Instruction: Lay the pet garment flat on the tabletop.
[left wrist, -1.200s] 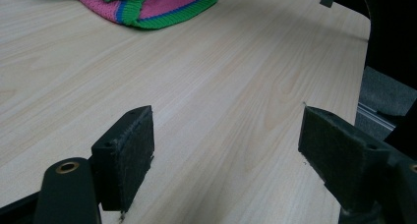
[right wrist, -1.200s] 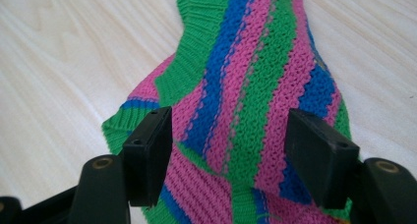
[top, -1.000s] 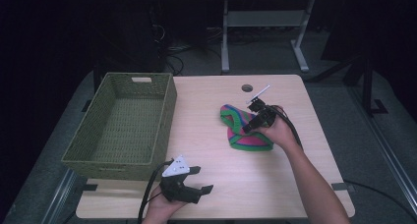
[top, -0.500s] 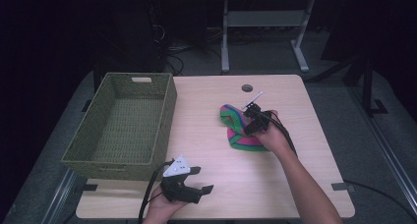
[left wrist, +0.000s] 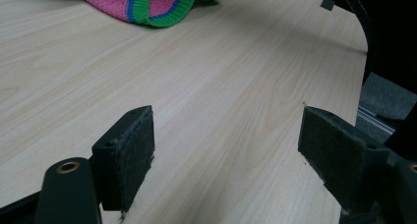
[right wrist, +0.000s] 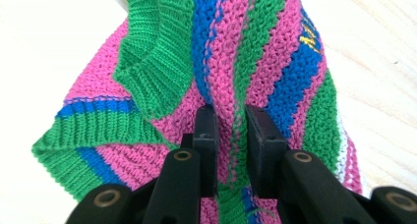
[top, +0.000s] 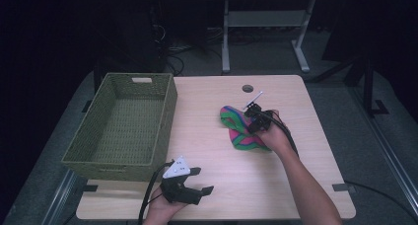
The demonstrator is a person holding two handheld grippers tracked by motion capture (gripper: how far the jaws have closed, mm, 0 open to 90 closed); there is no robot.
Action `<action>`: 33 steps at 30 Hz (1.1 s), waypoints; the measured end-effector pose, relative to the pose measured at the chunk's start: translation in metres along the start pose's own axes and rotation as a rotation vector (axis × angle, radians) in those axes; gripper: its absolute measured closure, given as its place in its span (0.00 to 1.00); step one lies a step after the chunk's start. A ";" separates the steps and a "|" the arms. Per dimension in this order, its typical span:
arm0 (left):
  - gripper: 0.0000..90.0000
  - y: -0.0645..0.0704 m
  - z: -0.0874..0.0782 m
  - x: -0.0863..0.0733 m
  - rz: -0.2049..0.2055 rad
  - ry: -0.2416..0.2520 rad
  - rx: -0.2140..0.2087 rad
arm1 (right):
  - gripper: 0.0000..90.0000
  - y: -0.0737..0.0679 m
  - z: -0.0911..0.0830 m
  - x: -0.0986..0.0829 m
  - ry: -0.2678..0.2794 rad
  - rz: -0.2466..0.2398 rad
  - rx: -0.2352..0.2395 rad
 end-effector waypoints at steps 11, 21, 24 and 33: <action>0.25 0.000 0.000 0.001 0.003 0.001 0.005 | 0.87 0.020 -0.017 -0.009 0.050 0.066 0.121; 0.25 -0.003 0.000 0.000 0.000 0.003 -0.003 | 0.87 0.032 -0.038 -0.008 0.098 0.100 0.186; 0.25 -0.001 -0.001 0.001 0.002 0.009 -0.004 | 0.88 0.036 -0.048 -0.007 0.119 0.106 0.191; 0.25 -0.002 -0.002 0.001 0.005 0.007 0.004 | 0.88 0.045 -0.066 -0.010 0.154 0.127 0.185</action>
Point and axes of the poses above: each handheld gripper's, and its own axes: z roughly forward along the jaws, x roughly out of its top, y roughly to its right, the point moved 2 cm from there along z, roughly forward along the jaws, and after that the axes turned 9 degrees about -x, right-handed, at the moved point
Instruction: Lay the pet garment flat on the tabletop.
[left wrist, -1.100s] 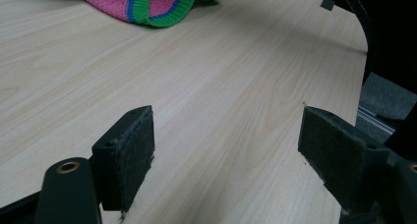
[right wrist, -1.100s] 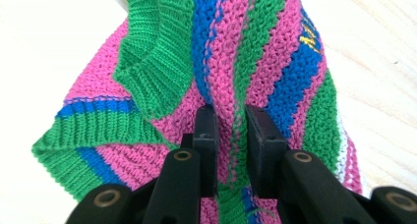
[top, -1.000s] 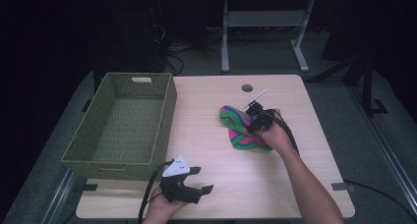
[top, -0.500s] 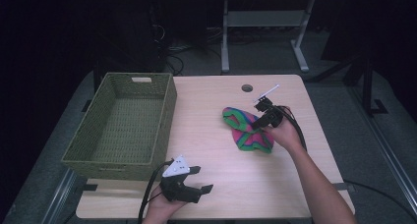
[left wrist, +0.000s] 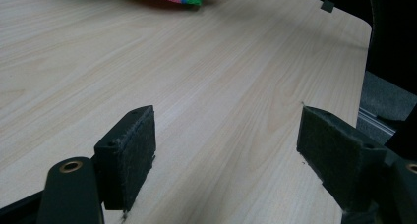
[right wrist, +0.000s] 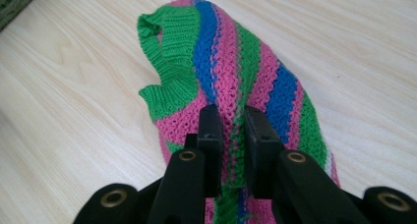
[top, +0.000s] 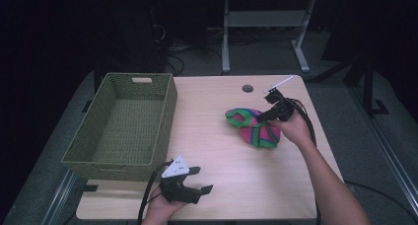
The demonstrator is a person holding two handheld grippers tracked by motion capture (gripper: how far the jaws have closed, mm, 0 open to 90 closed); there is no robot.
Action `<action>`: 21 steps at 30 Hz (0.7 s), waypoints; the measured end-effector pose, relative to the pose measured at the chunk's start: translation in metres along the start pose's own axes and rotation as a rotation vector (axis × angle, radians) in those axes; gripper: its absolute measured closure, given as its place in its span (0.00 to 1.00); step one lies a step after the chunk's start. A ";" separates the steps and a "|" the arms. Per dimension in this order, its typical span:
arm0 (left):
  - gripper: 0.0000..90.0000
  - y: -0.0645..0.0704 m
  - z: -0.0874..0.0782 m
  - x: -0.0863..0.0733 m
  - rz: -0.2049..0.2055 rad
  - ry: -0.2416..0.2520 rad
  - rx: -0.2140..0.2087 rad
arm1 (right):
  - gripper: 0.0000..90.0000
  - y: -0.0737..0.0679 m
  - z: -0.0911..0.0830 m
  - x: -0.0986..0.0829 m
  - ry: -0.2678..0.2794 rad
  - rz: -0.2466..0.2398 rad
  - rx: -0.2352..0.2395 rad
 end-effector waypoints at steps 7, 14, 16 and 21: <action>0.25 -0.002 0.000 0.000 -0.002 -0.006 -0.002 | 0.88 0.008 -0.013 0.000 0.035 0.031 0.035; 0.25 -0.002 -0.001 -0.001 -0.007 0.004 0.001 | 0.88 0.005 -0.025 -0.001 0.064 0.032 0.067; 0.25 -0.001 -0.002 0.000 -0.003 0.005 0.000 | 0.88 0.002 -0.028 -0.002 0.072 0.025 0.073; 0.25 -0.002 -0.002 0.000 -0.006 0.004 -0.003 | 0.88 -0.008 -0.036 -0.004 0.089 -0.023 0.089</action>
Point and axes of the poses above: each handheld gripper's, and its own axes: z roughly forward along the jaws, x roughly out of its top, y roughly to its right, the point moved 2 cm from there along z, roughly forward along the jaws, and after that the axes turned 9 degrees about -x, right-handed, at the moved point
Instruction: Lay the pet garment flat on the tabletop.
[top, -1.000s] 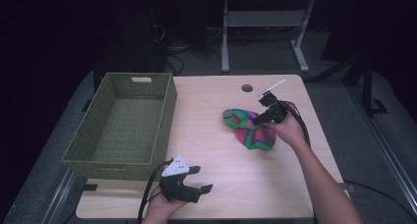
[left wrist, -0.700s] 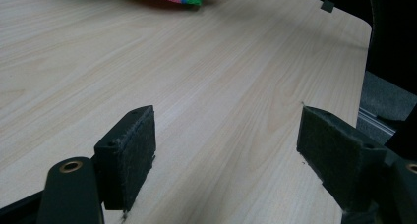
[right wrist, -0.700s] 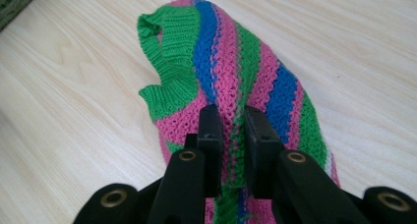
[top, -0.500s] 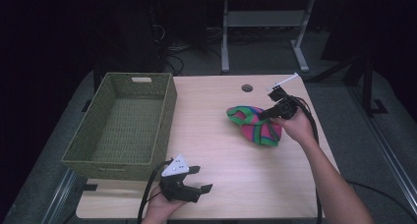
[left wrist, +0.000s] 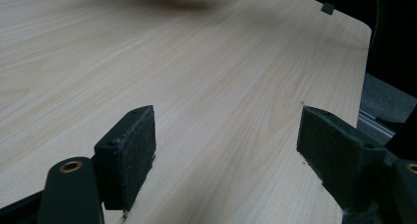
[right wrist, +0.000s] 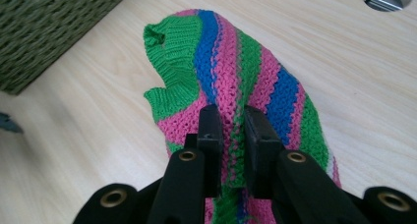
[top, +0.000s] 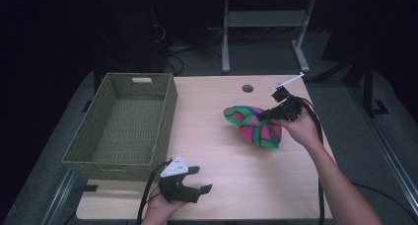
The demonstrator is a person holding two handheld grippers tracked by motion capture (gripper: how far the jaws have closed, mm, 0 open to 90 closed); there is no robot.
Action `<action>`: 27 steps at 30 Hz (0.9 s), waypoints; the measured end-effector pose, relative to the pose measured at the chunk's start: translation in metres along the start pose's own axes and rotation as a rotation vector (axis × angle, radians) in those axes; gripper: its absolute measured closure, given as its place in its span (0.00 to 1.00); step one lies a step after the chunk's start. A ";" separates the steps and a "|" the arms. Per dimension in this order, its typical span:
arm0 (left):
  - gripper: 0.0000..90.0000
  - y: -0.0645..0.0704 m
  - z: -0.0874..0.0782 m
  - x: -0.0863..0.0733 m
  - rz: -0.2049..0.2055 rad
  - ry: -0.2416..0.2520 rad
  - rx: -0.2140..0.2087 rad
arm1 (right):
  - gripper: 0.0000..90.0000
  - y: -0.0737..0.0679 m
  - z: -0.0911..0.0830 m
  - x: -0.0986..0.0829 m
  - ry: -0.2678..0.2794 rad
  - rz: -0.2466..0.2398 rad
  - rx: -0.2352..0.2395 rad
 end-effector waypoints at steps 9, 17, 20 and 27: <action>0.25 0.000 0.000 0.000 0.004 -0.008 -0.001 | 0.88 -0.020 -0.018 -0.012 0.034 -0.062 0.032; 0.25 0.000 0.000 0.000 0.000 0.005 0.005 | 0.88 -0.030 -0.026 -0.026 0.047 -0.081 0.056; 0.25 0.001 -0.001 0.000 0.003 0.009 0.006 | 0.88 -0.033 -0.030 -0.034 0.063 -0.076 0.074; 0.25 0.001 -0.002 0.000 0.010 0.009 0.013 | 0.88 -0.039 -0.032 -0.051 0.070 -0.071 0.083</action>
Point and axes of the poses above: each handheld gripper's, and its own axes: z roughly forward along the jaws, x roughly out of its top, y roughly to its right, the point moved 2 cm from there along z, roughly forward along the jaws, and after that the axes turned 9 degrees about -x, right-handed, at the moved point
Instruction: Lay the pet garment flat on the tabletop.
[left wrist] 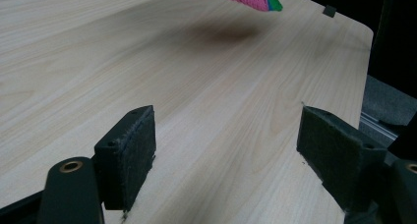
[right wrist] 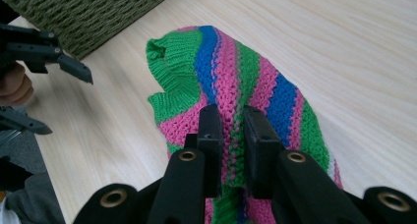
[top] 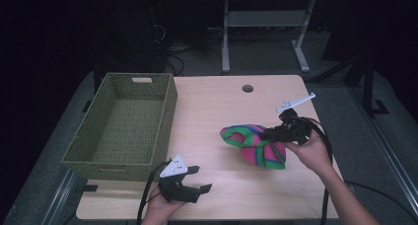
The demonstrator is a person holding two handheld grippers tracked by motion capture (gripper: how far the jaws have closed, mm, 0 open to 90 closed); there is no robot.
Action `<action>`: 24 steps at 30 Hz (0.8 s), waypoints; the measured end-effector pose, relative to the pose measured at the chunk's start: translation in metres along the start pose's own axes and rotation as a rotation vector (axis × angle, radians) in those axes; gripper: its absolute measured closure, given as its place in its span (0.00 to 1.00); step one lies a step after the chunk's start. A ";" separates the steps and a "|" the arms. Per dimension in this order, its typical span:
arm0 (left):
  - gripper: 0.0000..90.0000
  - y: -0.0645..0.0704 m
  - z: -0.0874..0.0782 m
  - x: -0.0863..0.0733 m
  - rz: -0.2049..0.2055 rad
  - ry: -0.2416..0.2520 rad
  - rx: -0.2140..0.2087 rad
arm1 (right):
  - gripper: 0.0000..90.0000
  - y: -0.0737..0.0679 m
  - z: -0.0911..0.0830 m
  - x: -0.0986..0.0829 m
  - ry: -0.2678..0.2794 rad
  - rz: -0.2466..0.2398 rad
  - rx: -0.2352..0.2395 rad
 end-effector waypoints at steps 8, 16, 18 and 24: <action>0.25 -0.001 0.000 0.000 -0.004 0.000 0.002 | 0.88 -0.015 0.007 -0.024 -0.010 -0.004 0.026; 0.25 0.000 0.001 0.000 -0.008 0.004 -0.002 | 0.89 -0.022 0.020 -0.035 -0.052 -0.004 0.051; 0.25 0.000 0.001 0.000 -0.008 0.004 -0.002 | 0.89 -0.023 0.025 -0.036 -0.060 -0.003 0.060; 0.25 -0.001 0.001 -0.001 -0.009 0.001 -0.002 | 0.89 -0.028 0.043 -0.042 -0.112 -0.028 0.062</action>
Point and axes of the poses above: each handheld gripper's, and its own axes: z roughly forward along the jaws, x roughly out of its top, y roughly to its right, the point moved 2 cm from there along z, roughly forward along the jaws, and after that the axes turned 9 degrees about -x, right-handed, at the moved point
